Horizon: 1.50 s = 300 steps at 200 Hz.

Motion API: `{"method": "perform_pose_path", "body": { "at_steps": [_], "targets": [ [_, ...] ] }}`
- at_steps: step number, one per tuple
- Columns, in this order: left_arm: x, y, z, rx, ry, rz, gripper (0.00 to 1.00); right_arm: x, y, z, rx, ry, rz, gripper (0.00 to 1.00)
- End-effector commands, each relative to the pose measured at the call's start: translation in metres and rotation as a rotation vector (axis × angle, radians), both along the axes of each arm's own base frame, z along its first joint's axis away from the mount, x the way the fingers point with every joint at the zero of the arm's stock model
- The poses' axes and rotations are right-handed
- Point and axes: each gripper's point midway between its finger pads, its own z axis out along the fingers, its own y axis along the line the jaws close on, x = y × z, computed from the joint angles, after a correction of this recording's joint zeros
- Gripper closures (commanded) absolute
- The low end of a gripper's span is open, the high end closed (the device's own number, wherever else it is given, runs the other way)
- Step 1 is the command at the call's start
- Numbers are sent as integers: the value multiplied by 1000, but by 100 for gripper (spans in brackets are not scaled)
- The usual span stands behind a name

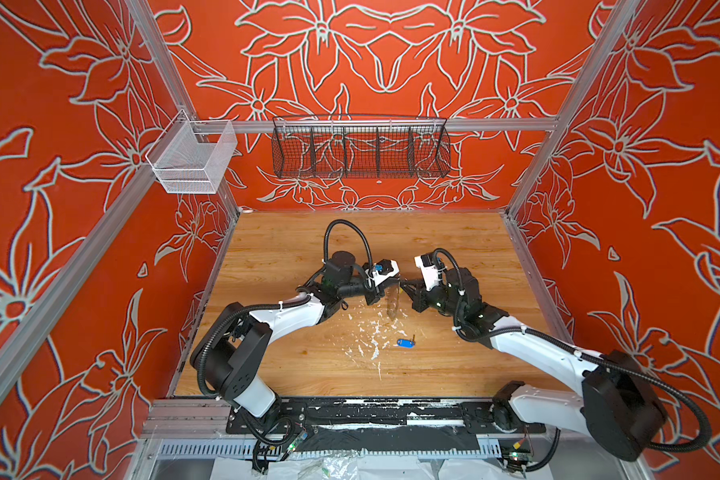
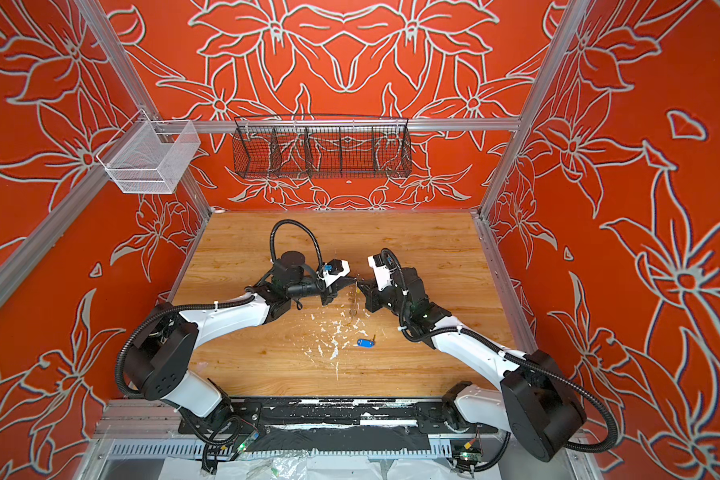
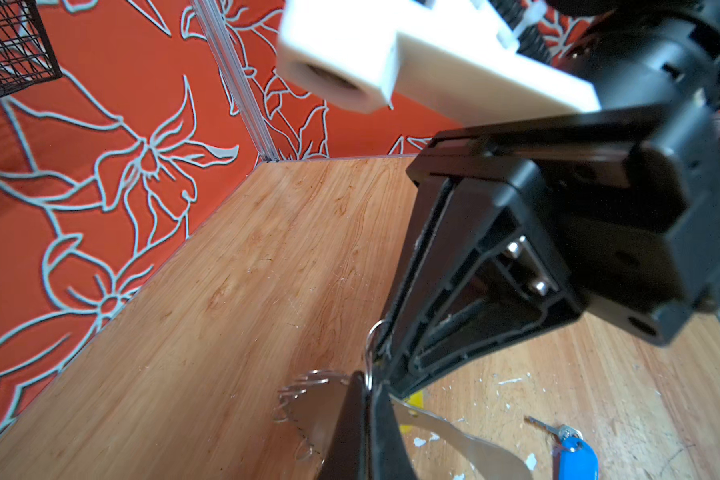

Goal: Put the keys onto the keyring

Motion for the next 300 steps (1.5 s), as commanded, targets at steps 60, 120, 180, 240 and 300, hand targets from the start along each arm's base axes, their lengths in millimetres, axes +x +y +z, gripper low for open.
{"method": "perform_pose_path", "body": {
  "at_steps": [60, 120, 180, 240, 300],
  "targets": [
    [1, 3, 20, -83, -21, -36, 100, 1, -18, -9, -24, -5, -56, 73],
    [-2, 0, 26, -97, 10, -100, 100, -12, -20, -14, -80, -103, 7, 69],
    [-15, -4, 29, -96, 23, -193, 100, -18, -10, 6, -16, -181, 54, 66],
    [-29, -6, 29, -96, 10, -276, 100, -33, 8, 22, 17, -230, 117, 62],
    [-38, -7, 28, -97, 5, -330, 100, -36, 8, 21, -11, -230, 105, 59]
  ]
}}
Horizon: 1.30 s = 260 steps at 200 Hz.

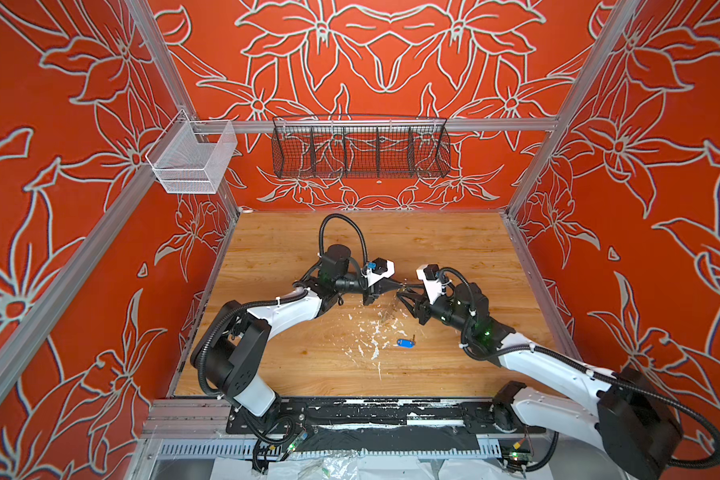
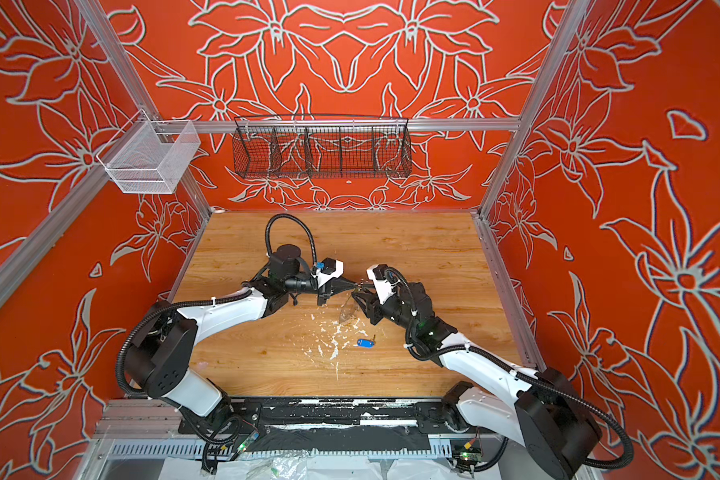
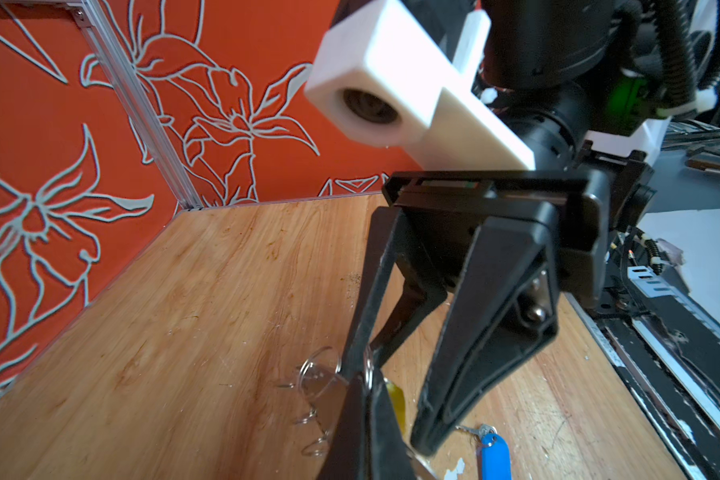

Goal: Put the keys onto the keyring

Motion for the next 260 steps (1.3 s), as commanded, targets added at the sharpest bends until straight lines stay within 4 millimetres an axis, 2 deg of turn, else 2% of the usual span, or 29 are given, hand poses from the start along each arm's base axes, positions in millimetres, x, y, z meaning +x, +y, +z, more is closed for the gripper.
{"method": "perform_pose_path", "body": {
  "at_steps": [1, 27, 57, 102, 117, 130, 199, 260],
  "targets": [
    [-5, -2, 9, -27, -47, -59, 100, 2, -1, 3, -19, -26, -15, 59],
    [-6, -3, 10, -28, -43, -64, 100, 3, -2, -1, -30, -23, -27, 59],
    [-7, -2, 13, -31, -43, -64, 100, 6, -2, -5, -48, -25, -30, 72],
    [-4, -2, 15, -46, -41, -48, 100, 9, 0, -9, -49, -22, -33, 76],
    [-2, -2, 17, -48, -39, -38, 100, 11, 0, -9, -52, -22, -36, 85],
    [-2, -1, 17, -49, -37, -27, 100, 13, -1, -11, -62, -18, -48, 100],
    [5, 15, 23, -96, -50, 49, 100, 20, -25, -40, -124, 23, -179, 100],
    [2, 22, 29, -141, -74, 71, 100, 21, -22, -50, -131, 56, -173, 100]
  ]
}}
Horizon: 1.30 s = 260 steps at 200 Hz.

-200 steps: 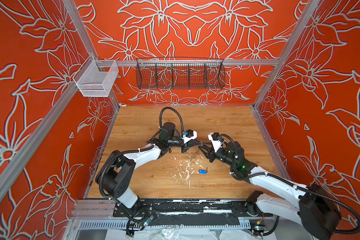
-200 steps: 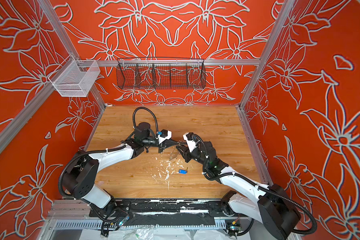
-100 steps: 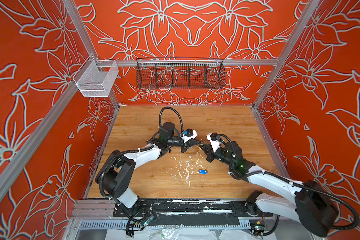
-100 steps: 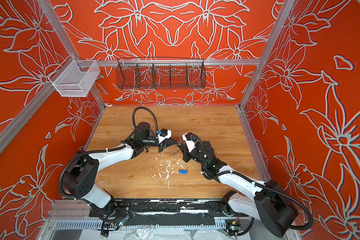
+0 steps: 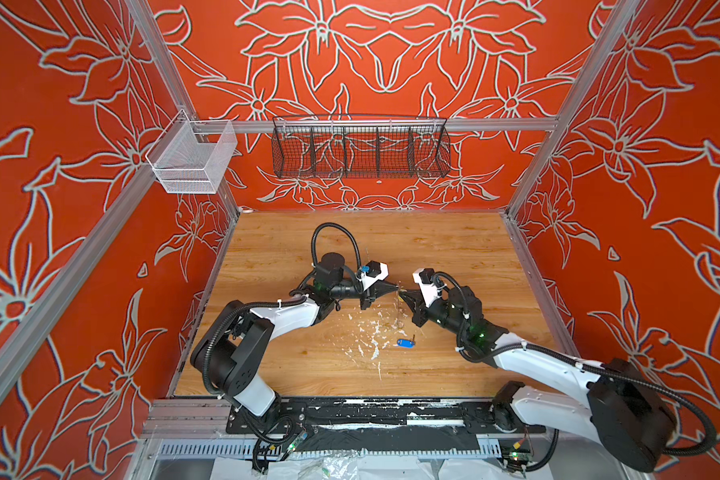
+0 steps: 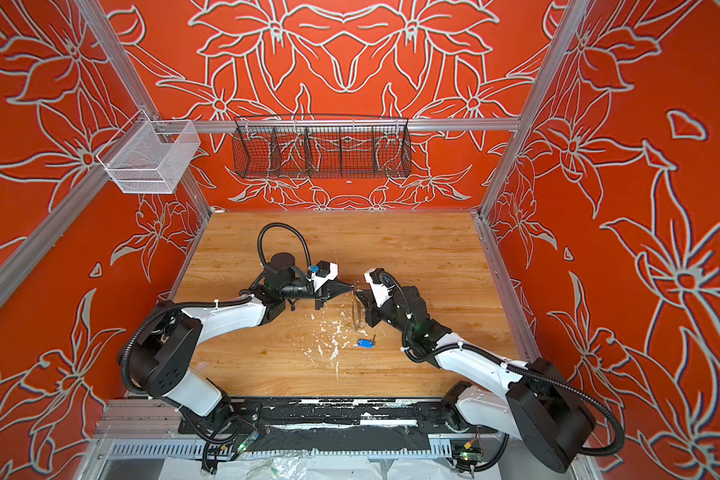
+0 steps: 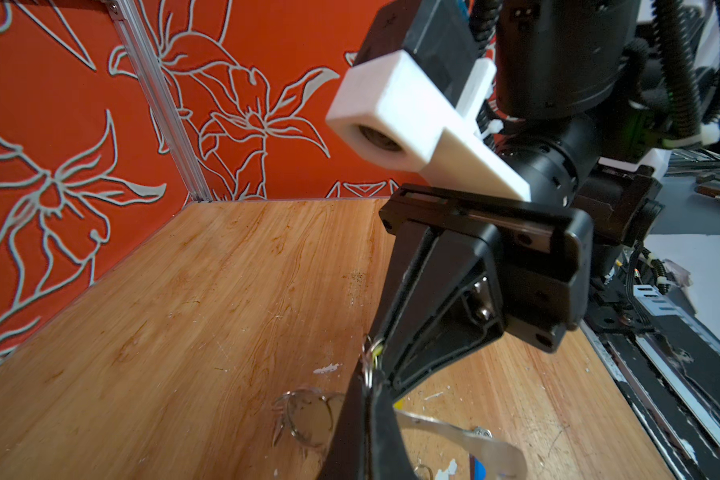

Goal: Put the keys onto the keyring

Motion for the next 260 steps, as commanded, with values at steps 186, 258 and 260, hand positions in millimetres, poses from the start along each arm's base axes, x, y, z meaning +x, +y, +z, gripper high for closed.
{"method": "perform_pose_path", "body": {
  "at_steps": [186, 258, 260],
  "targets": [
    [7, 21, 39, -72, -155, 119, 80, 16, -9, 14, -279, 34, -47, 100],
    [68, 81, 63, -158, -99, 640, 78, 28, 3, 21, -660, -91, 70, 100],
    [72, 84, 65, -164, -85, 665, 78, 28, 2, 20, -673, -92, 74, 100]
  ]
}}
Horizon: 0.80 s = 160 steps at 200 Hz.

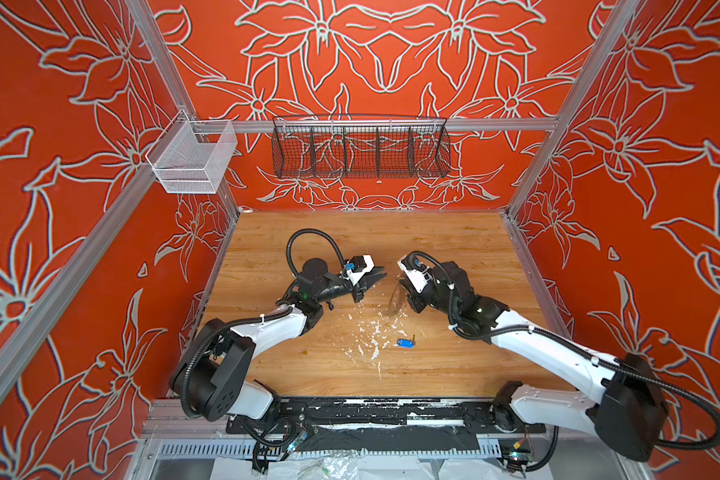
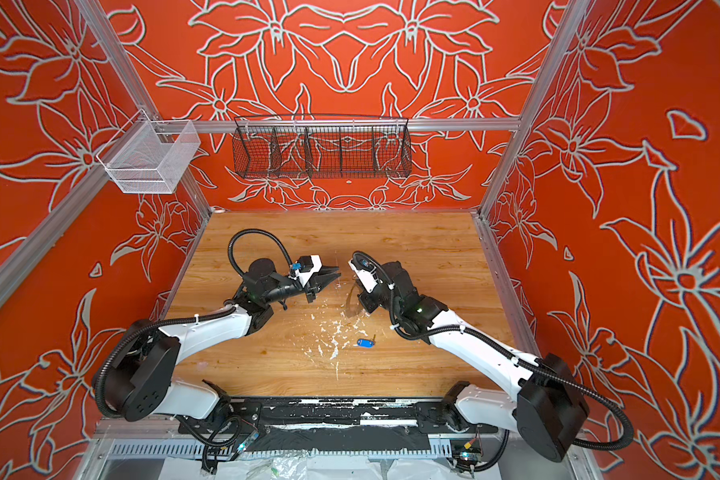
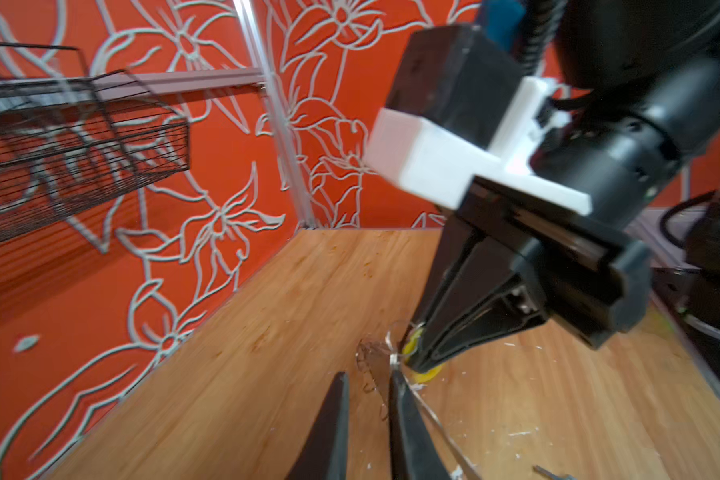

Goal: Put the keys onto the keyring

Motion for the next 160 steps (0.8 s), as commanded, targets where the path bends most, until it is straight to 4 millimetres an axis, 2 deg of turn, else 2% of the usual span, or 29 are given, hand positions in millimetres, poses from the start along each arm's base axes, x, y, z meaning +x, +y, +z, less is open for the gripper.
{"method": "perform_pose_path", "body": {
  "at_steps": [1, 22, 30, 46, 55, 68, 73, 87, 105, 130, 148, 160],
  "targets": [
    [42, 42, 22, -109, 48, 320, 78, 5, -4, -9, -247, -30, 65, 100],
    [73, 85, 34, -235, 292, 588, 77, 5, -4, -6, -349, -21, 119, 100],
    [77, 94, 42, -251, 368, 634, 80, 3, -2, -1, -365, -22, 148, 100],
    [80, 112, 54, -334, 510, 754, 79, -2, 1, 12, -368, -37, 191, 100],
    [79, 126, 51, -405, 617, 841, 62, -5, 2, 17, -376, -50, 220, 100],
    [73, 132, 50, -451, 711, 877, 59, -8, -2, 23, -416, -75, 246, 100],
    [71, 130, 53, -451, 726, 853, 54, -8, -4, 26, -435, -89, 246, 100],
    [63, 129, 63, -472, 744, 824, 33, -7, -16, 28, -530, -134, 252, 100],
    [52, 148, 66, -562, 742, 895, 1, -3, -30, 35, -683, -218, 282, 100],
    [35, 180, 69, -677, 692, 993, 3, 11, -32, 54, -831, -374, 318, 100],
    [26, 187, 75, -722, 673, 991, 3, 23, -25, 67, -913, -435, 344, 100],
    [24, 189, 75, -729, 670, 998, 3, 32, -23, 68, -1002, -452, 373, 100]
  ]
}}
